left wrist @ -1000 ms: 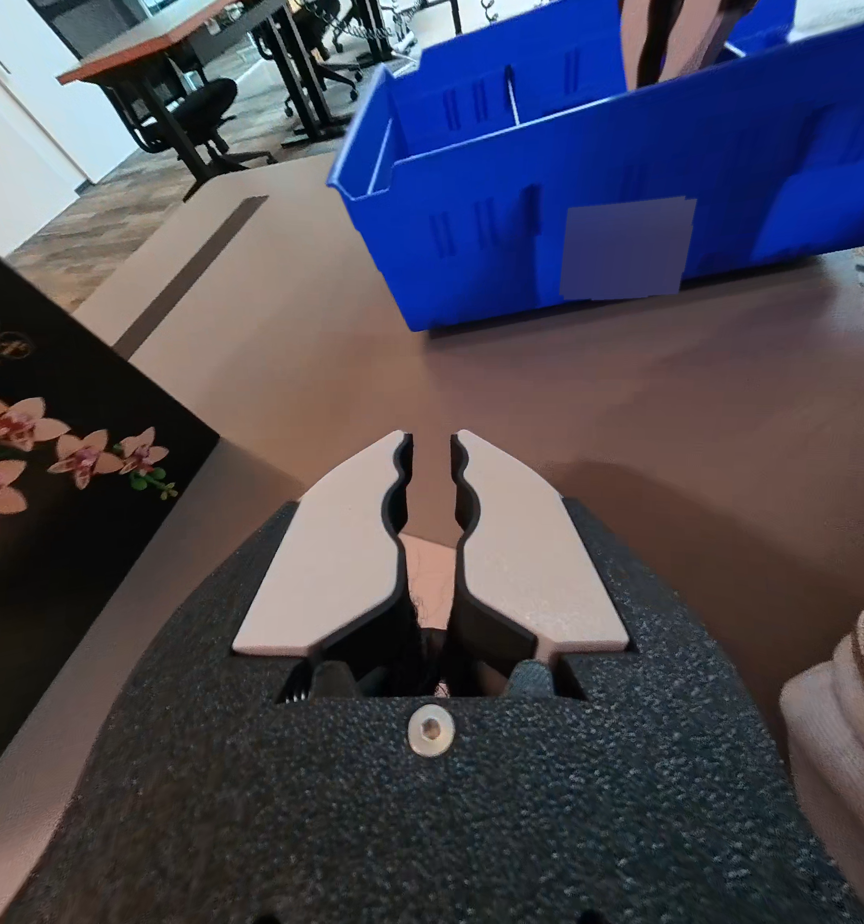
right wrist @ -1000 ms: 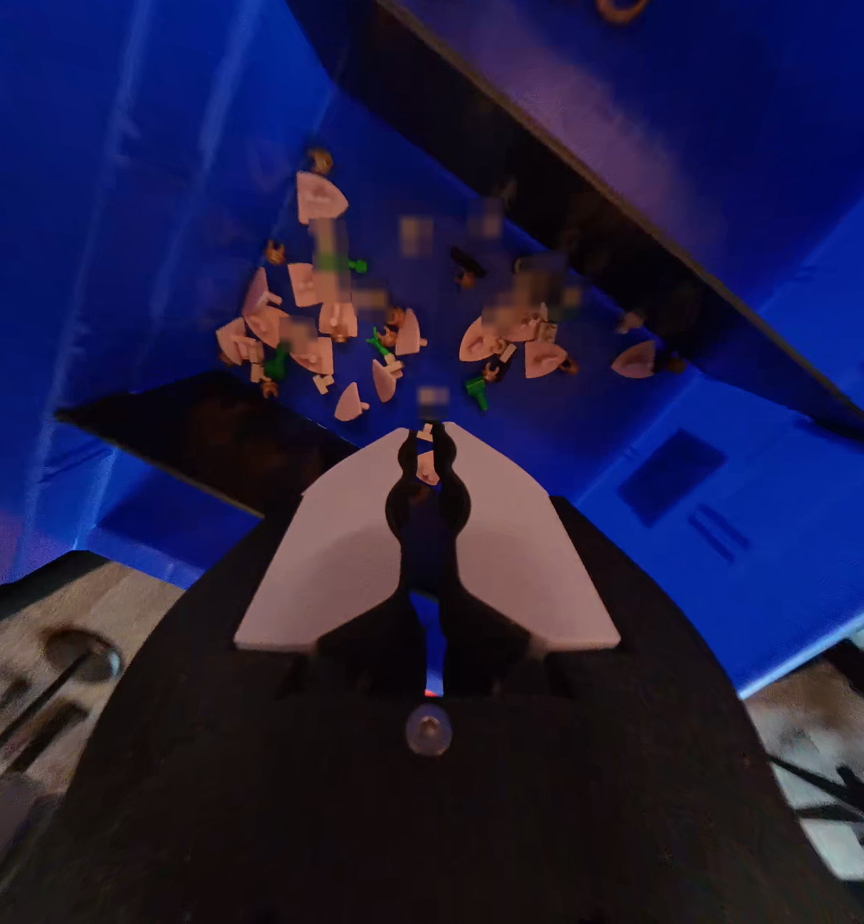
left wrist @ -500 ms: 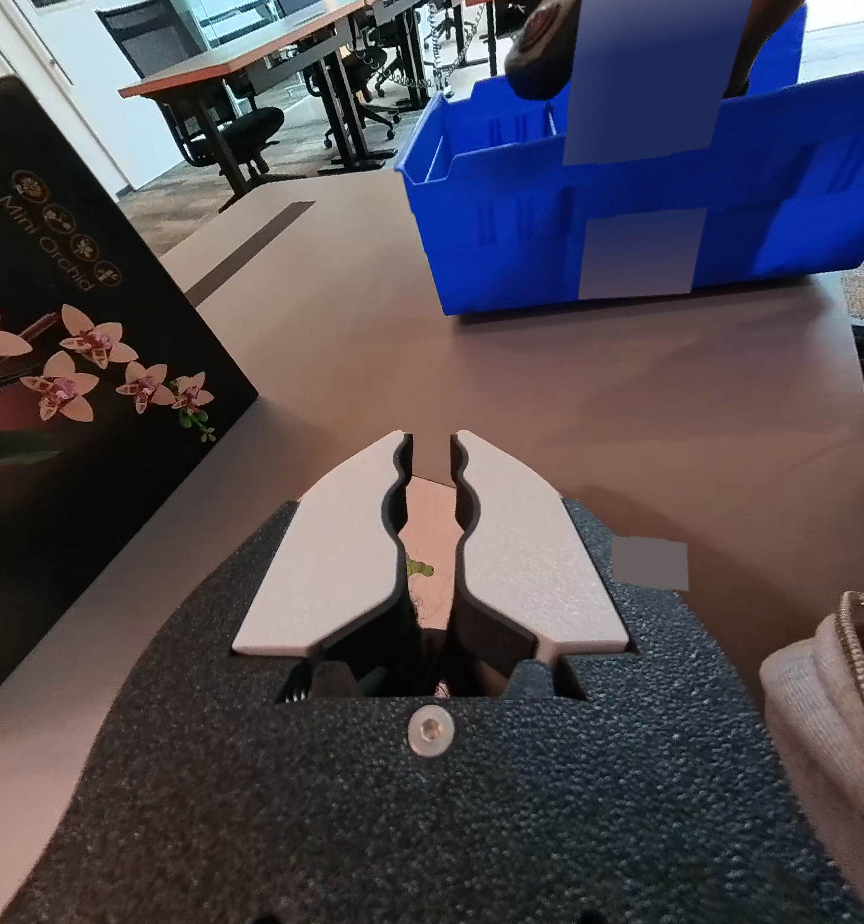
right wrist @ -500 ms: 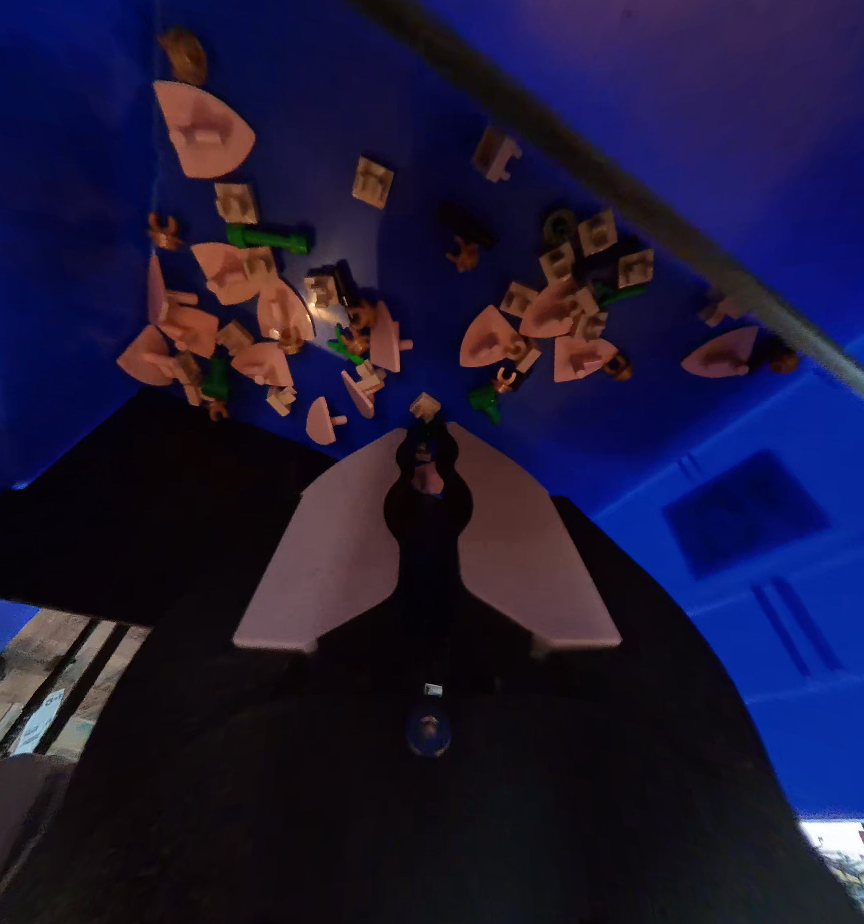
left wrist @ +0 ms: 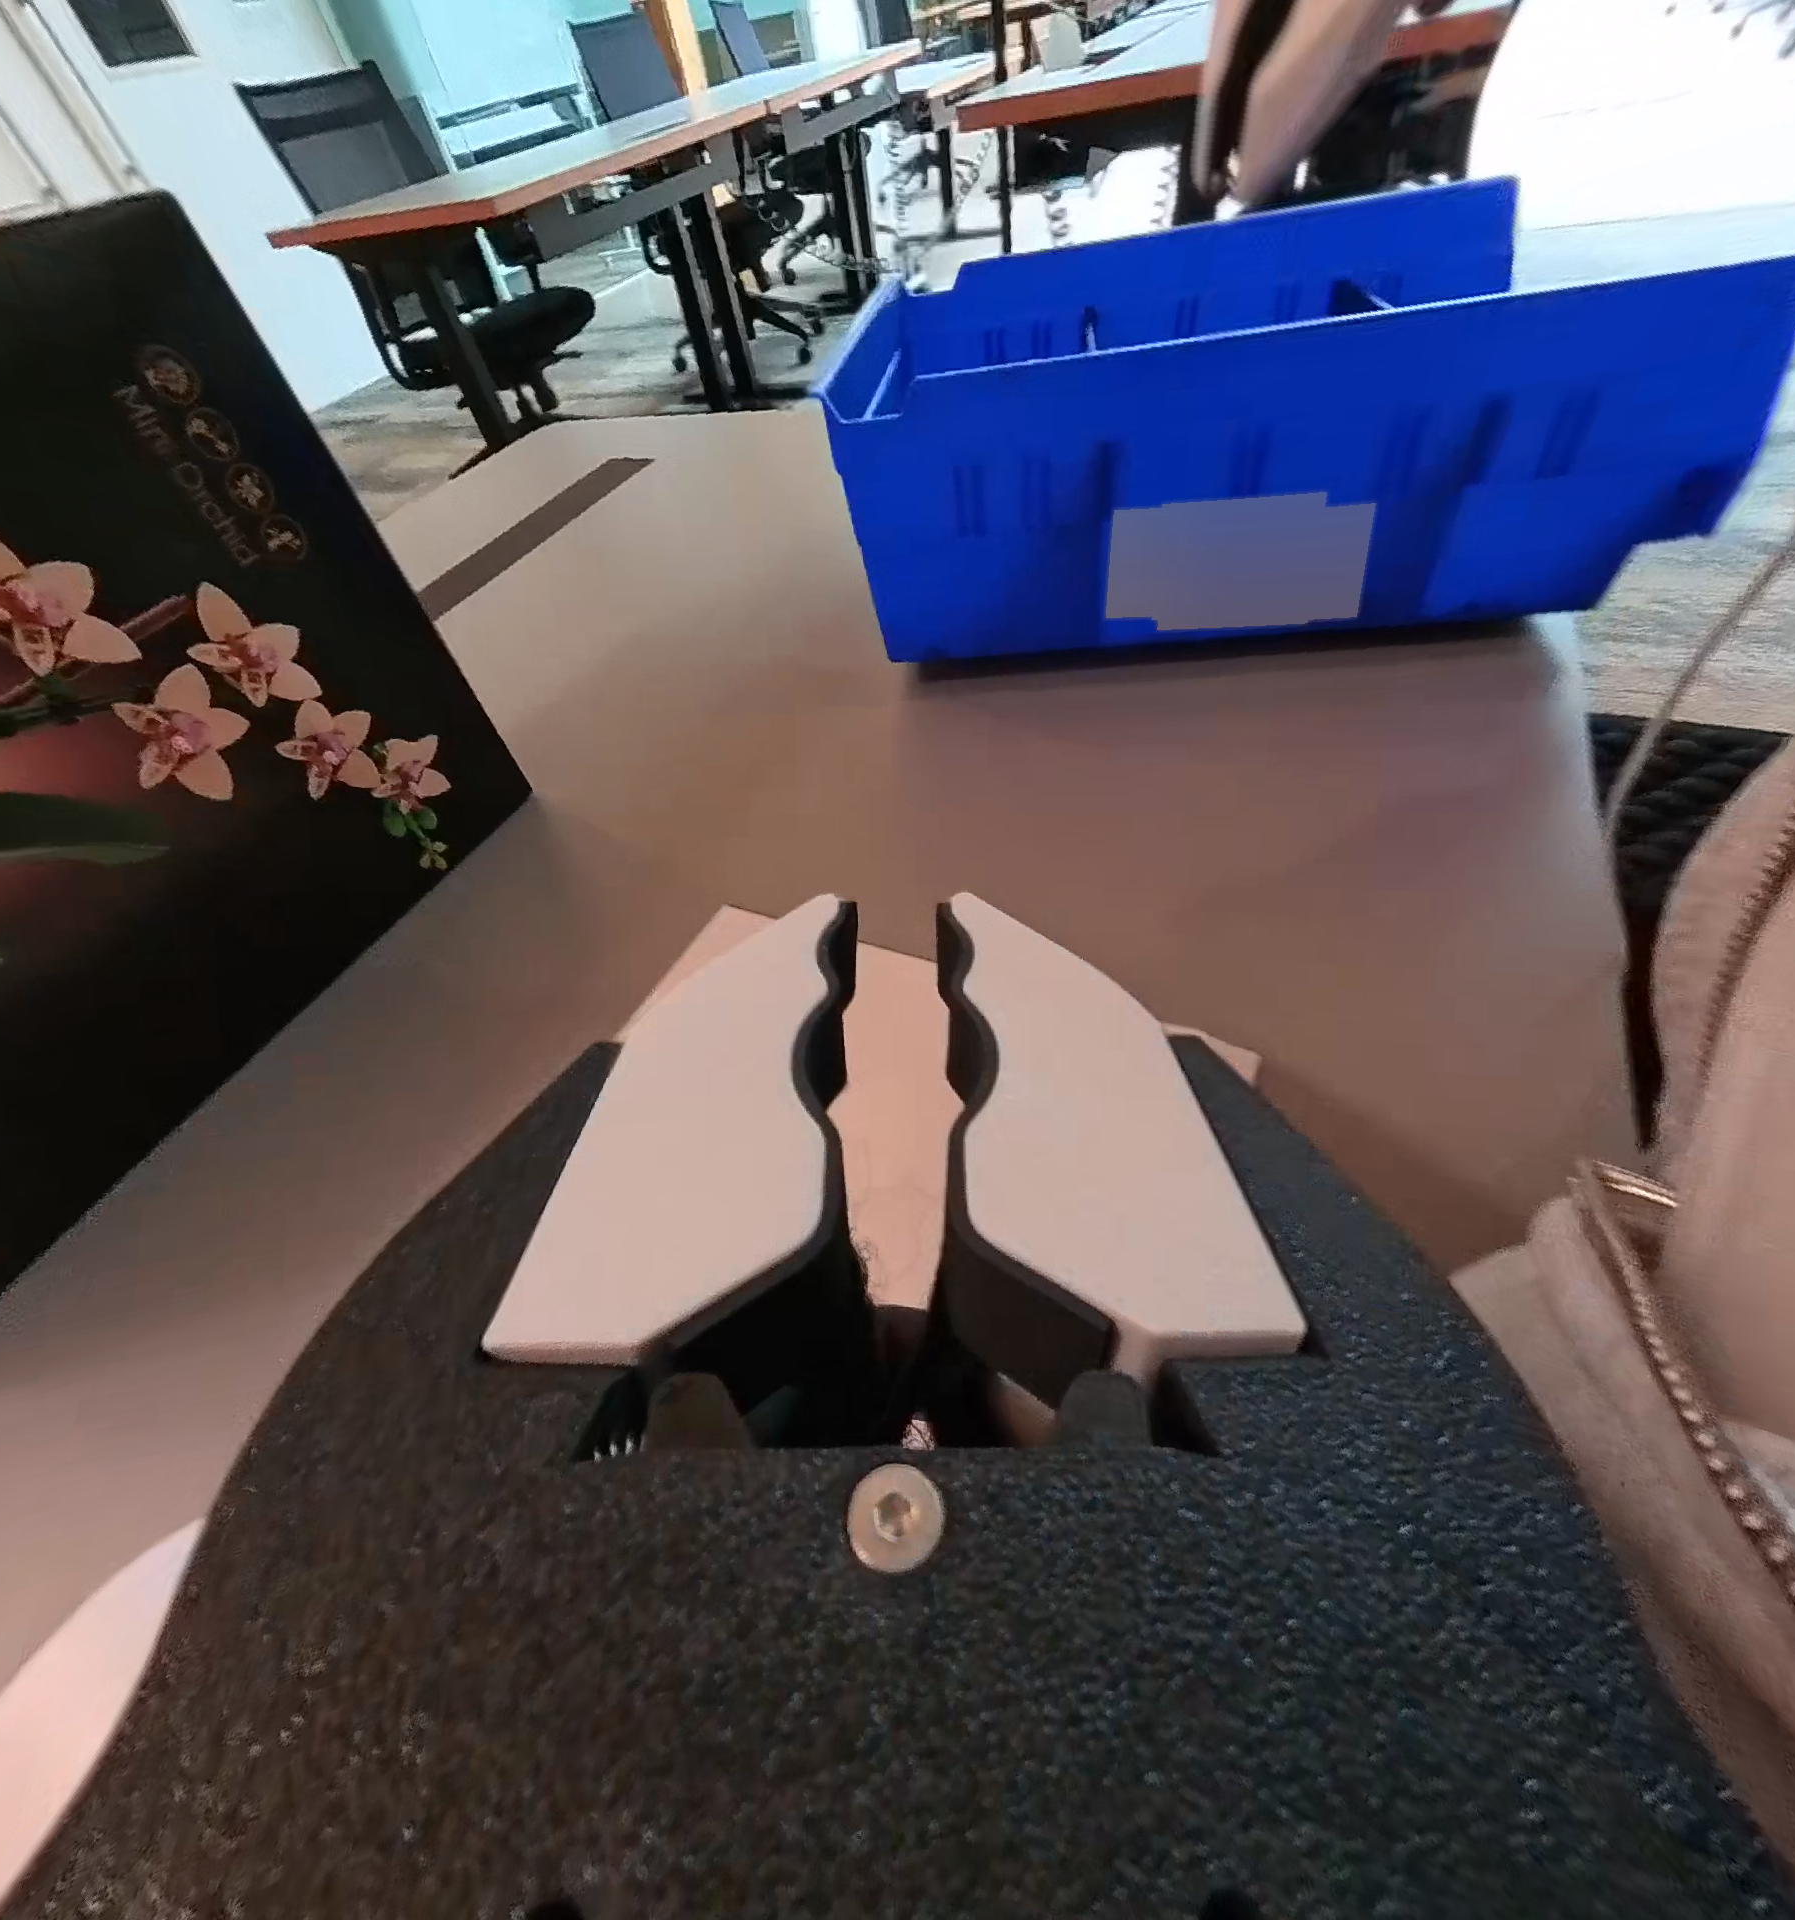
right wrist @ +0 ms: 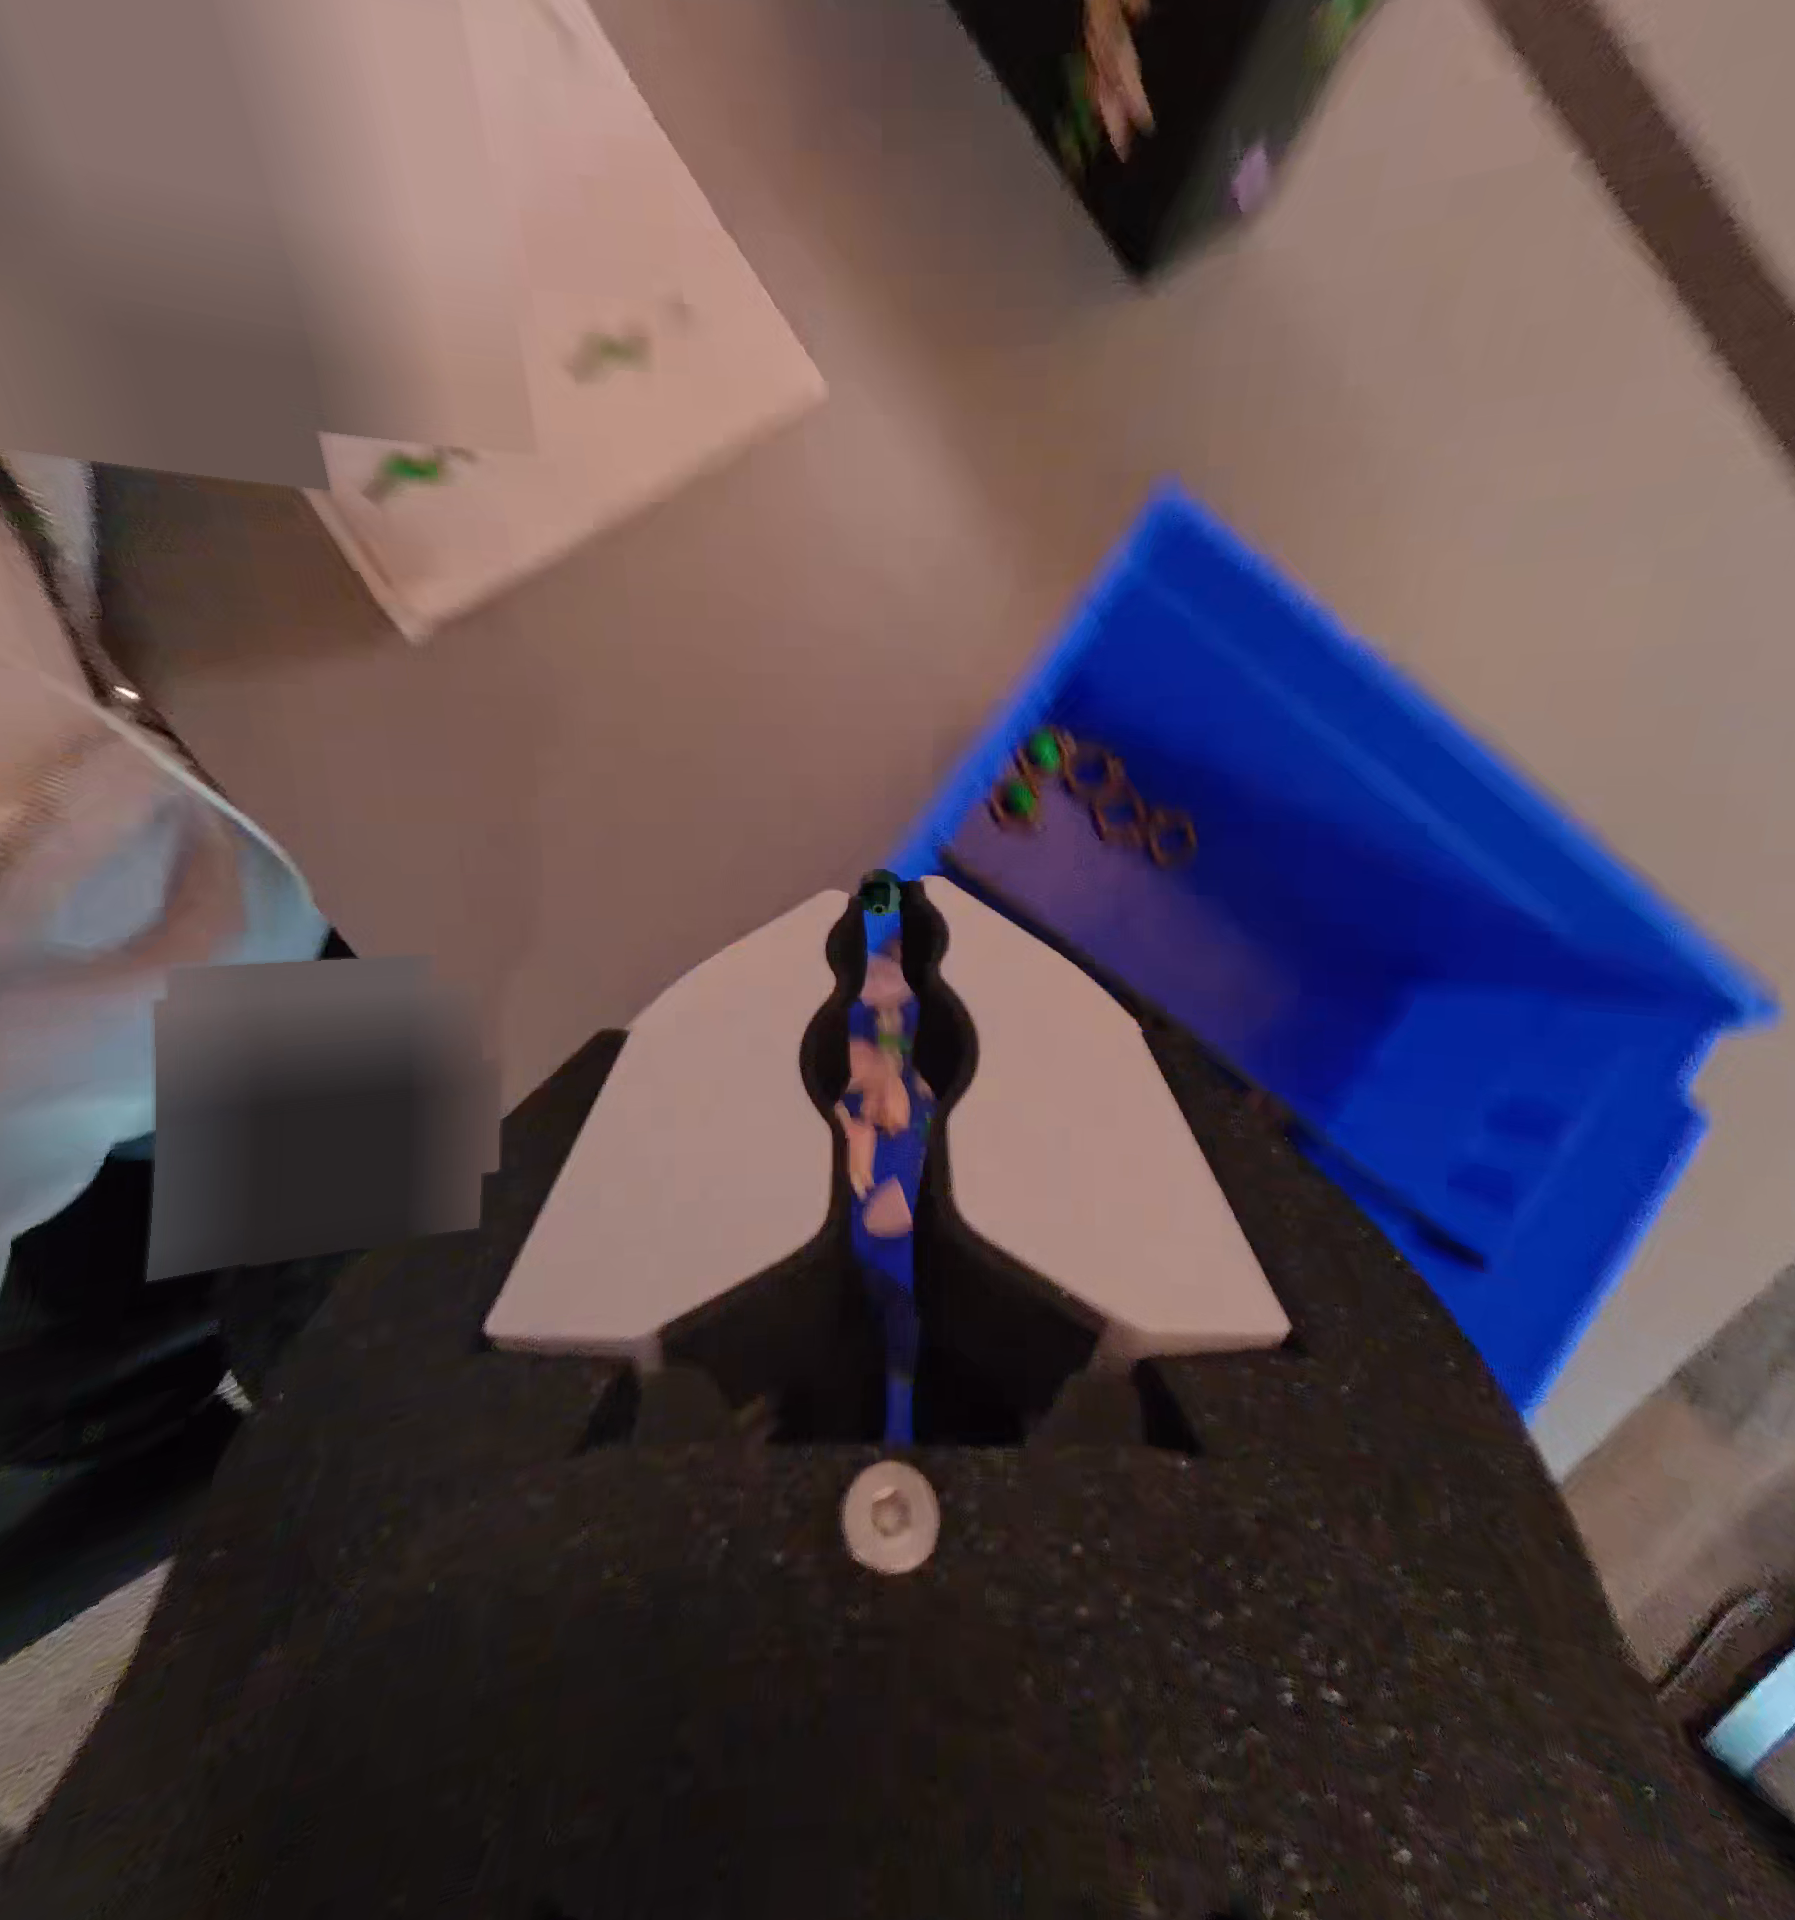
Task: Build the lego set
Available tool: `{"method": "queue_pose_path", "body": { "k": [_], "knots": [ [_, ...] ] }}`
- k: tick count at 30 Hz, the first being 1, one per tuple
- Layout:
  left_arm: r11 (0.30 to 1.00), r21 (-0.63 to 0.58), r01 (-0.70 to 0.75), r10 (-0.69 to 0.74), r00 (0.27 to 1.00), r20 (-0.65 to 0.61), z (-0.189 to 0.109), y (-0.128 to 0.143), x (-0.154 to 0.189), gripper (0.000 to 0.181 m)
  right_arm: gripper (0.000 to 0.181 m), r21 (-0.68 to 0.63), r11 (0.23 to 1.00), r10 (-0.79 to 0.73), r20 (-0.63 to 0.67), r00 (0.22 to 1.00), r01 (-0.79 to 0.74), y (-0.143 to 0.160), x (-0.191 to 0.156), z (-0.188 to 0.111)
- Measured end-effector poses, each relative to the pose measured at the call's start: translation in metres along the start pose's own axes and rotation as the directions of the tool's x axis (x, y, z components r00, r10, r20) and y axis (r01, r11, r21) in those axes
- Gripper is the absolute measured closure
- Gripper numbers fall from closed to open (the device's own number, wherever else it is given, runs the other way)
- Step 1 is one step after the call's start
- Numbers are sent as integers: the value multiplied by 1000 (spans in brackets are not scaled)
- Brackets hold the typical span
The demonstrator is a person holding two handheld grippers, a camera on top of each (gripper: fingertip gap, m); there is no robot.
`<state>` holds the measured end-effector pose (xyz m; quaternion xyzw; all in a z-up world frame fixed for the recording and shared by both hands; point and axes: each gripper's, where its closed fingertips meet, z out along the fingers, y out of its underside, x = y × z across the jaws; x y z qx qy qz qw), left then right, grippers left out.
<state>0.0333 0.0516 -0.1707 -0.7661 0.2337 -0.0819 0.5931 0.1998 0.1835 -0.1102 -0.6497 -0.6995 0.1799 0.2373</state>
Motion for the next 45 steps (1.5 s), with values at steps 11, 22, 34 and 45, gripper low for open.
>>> {"method": "queue_pose_path", "body": {
  "k": [11,22,34,45],
  "knots": [
    [998,-40,-43,39,994,-105,-47,34,27,167,175,-224,903,-297,291,909,366,-67,-110,174],
    [999,-11,46,-47,993,-106,-56,37,13,167,174,-301,830,-344,387,855,470,-98,-117,213],
    [992,73,98,-86,985,-152,-65,26,16,167,174,-277,801,-418,376,827,531,-152,-109,261],
    [990,97,107,-93,986,-141,-69,25,11,167,158,-311,777,-447,341,827,548,-150,-99,264]
  ]
}}
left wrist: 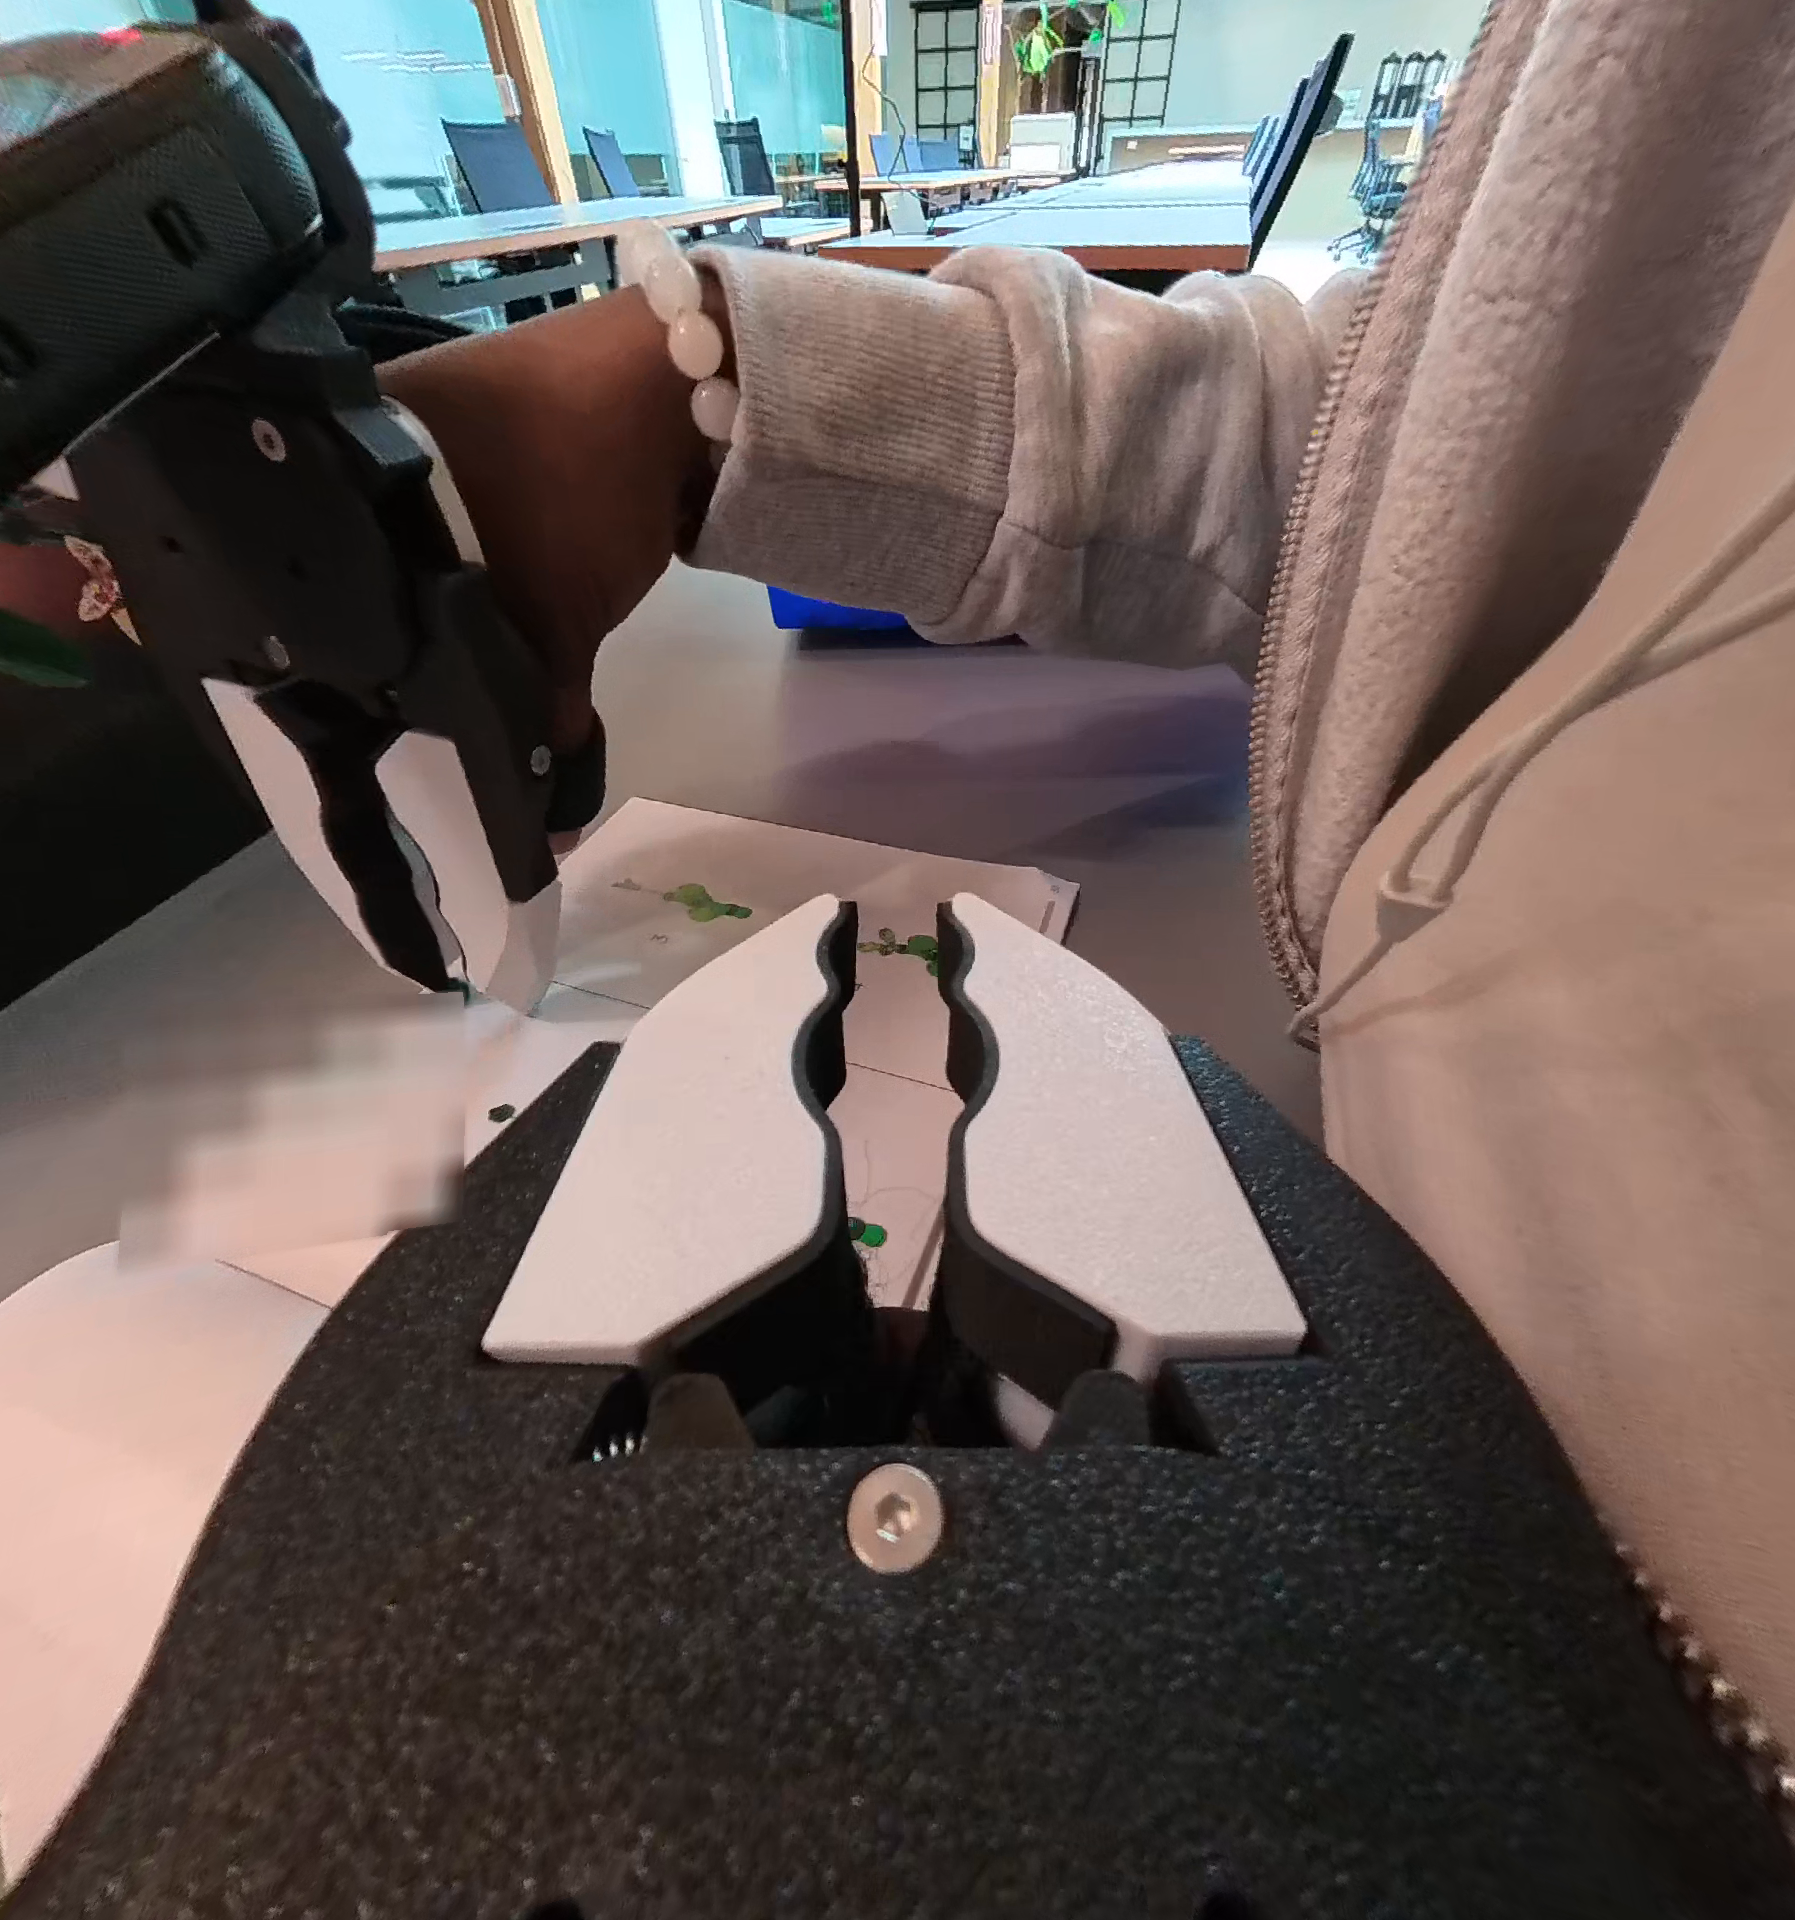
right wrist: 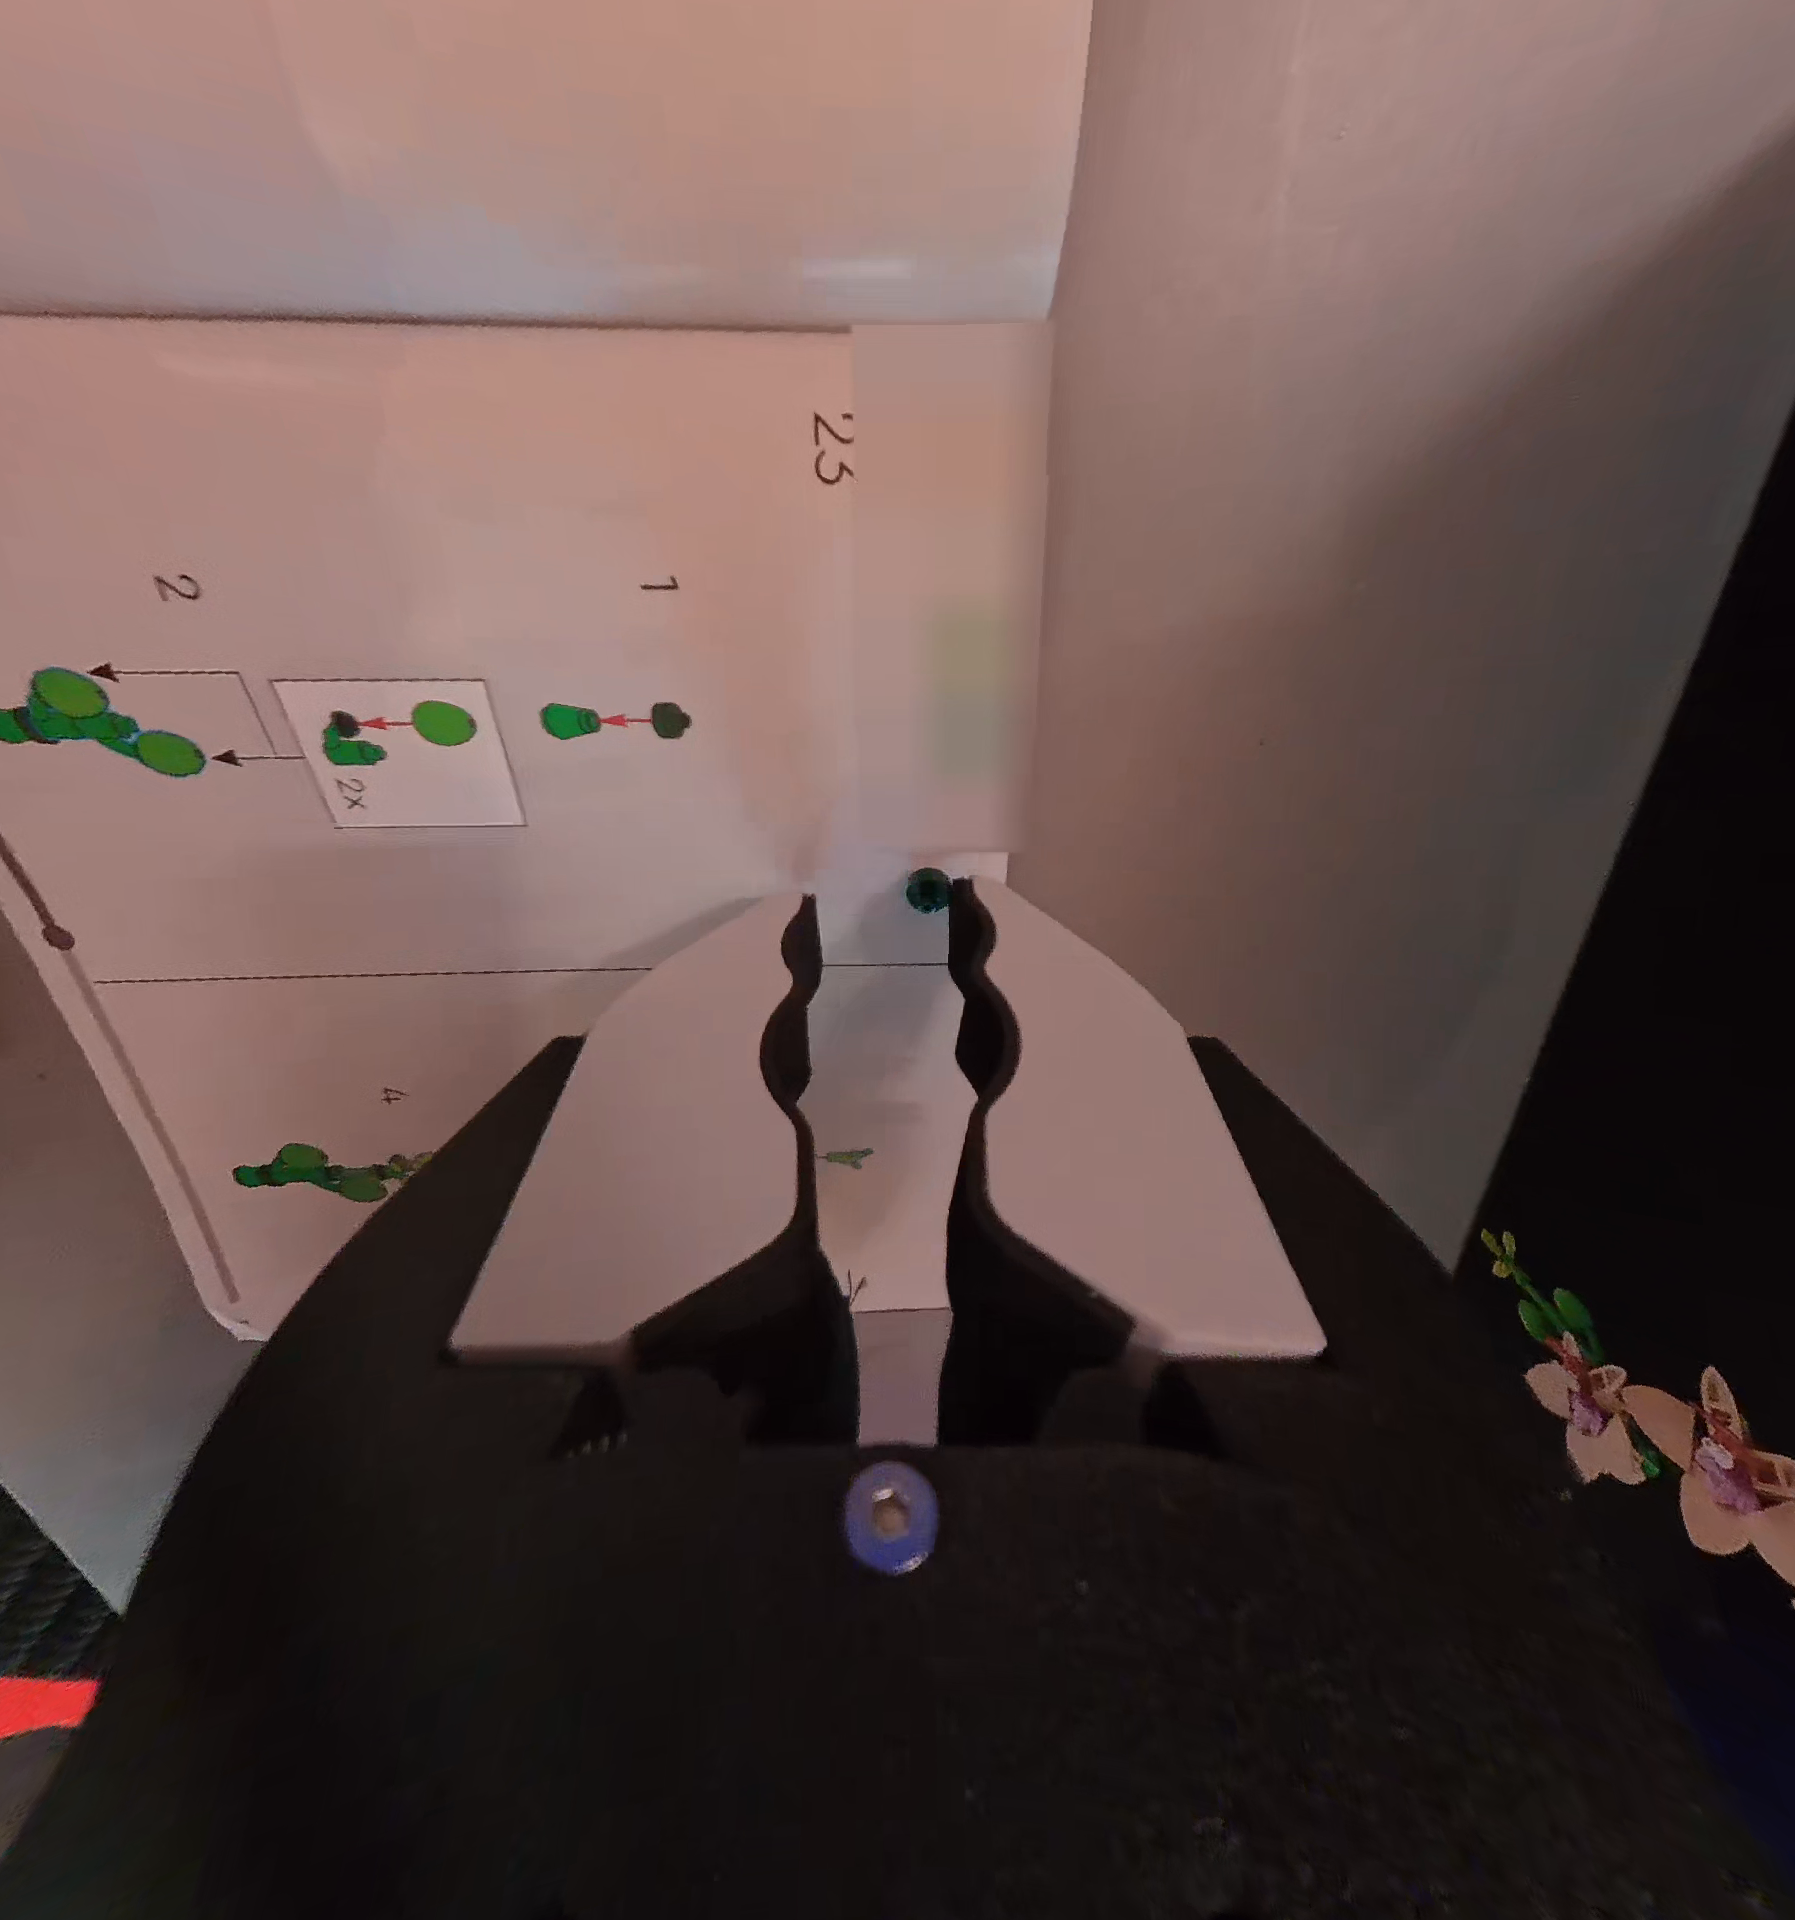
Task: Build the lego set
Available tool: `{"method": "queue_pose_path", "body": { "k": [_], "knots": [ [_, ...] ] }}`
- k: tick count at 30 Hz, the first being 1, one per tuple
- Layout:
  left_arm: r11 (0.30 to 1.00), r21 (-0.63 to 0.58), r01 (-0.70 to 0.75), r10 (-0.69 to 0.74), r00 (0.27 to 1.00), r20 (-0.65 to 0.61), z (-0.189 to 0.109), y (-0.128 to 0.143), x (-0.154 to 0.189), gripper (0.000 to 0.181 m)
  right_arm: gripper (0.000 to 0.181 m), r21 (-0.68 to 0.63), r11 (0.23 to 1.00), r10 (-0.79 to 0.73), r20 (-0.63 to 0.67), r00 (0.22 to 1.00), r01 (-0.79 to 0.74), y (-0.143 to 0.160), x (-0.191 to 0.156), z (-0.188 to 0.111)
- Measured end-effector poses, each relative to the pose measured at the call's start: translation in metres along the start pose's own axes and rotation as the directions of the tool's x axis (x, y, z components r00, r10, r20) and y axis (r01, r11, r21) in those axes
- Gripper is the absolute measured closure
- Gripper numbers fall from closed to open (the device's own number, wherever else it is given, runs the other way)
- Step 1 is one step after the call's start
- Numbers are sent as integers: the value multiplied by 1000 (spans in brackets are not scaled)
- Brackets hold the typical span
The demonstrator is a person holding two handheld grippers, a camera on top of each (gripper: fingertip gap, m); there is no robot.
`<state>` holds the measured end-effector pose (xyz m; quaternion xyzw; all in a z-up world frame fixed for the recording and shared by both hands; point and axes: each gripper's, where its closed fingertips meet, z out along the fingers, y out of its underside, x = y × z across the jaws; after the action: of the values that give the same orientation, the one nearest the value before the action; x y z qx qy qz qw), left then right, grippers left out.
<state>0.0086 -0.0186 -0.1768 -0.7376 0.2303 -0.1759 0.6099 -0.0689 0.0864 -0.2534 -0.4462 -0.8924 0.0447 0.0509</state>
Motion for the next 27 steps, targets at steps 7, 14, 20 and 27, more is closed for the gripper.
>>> {"method": "queue_pose_path", "body": {
  "k": [7,14,20,27],
  "knots": [
    [1000,-6,11,-11,1000,-8,3,1,0,167,155,46,999,6,33,999,-7,5,-5,2],
    [1000,-22,-6,7,1000,7,5,-1,-3,167,142,85,996,4,52,999,-8,0,-3,1],
    [999,-37,-1,2,1000,23,6,-1,-6,167,150,419,906,129,-120,984,-68,-17,19,-49],
    [998,-18,54,-53,998,40,7,-8,-15,167,108,958,238,270,-224,936,160,-21,-12,-169]
  ]
}}
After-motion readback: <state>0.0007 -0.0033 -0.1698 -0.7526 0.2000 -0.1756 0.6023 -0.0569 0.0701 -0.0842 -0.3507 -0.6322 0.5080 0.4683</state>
